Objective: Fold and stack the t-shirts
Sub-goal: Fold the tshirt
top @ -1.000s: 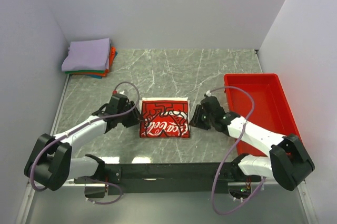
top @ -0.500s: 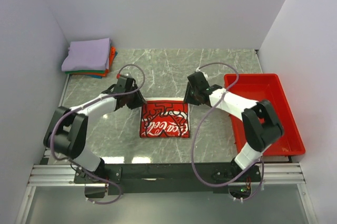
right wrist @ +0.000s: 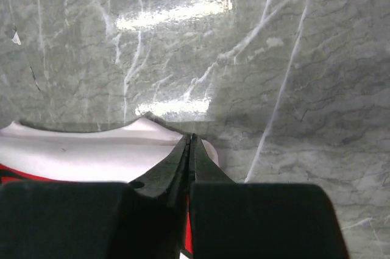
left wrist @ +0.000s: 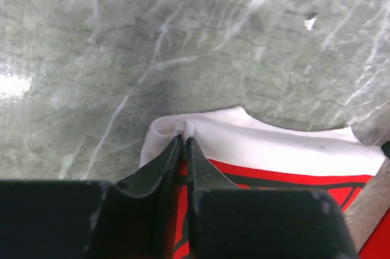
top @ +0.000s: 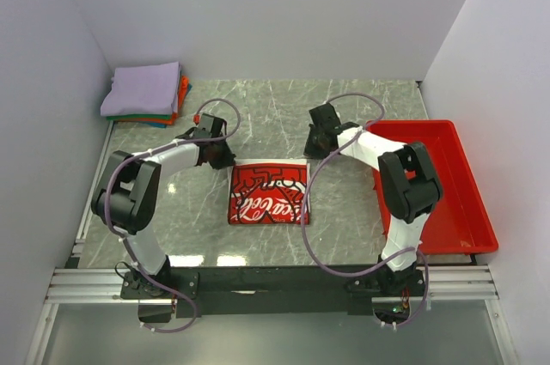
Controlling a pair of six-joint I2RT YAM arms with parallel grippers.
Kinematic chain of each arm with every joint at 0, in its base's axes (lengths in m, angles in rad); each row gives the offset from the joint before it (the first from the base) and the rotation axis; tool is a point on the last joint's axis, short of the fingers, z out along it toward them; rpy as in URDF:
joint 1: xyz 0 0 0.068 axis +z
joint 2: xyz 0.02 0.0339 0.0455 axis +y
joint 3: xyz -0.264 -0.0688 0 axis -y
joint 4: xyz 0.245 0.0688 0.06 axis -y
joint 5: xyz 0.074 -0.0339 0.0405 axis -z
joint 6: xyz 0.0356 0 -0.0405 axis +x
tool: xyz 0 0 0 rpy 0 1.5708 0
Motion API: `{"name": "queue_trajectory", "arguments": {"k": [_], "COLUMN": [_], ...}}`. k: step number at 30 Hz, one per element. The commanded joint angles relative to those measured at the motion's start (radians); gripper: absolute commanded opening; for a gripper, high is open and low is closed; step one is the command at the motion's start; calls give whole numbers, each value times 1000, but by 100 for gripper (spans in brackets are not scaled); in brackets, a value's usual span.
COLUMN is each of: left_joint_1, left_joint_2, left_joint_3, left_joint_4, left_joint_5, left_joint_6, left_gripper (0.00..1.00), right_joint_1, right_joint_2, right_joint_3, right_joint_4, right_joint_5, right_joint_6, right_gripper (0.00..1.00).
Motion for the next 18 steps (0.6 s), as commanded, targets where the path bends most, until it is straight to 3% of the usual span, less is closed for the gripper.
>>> {"name": "queue_trajectory", "arguments": {"k": [1,7,9,10,13,18], "left_joint_1": [9,12,12,12,10,12], "left_joint_2": [16,29,31,32,36,11], "left_joint_3": [46,52,49,49,48,68], "left_joint_4": [8,9,12,11,17,8], "left_joint_5": [-7,8,10,11,16,22], "left_joint_6": [21,20,21,21,21,21], "left_gripper": [12,11,11,11,10,11], "right_joint_1": [-21,-50,-50,-47,-21,56], "right_joint_2": [15,-17,-56,-74,-146,-206], "right_joint_3": [45,47,34,9,-45,-119], "right_joint_4": [-6,-15,-12,0,17,49], "right_joint_5": [-30,-41,-35,-30,-15,-1], "right_joint_6": [-20,-33,-27,-24,-11,-2], "right_gripper": [2,5,14,28,40,39]}}
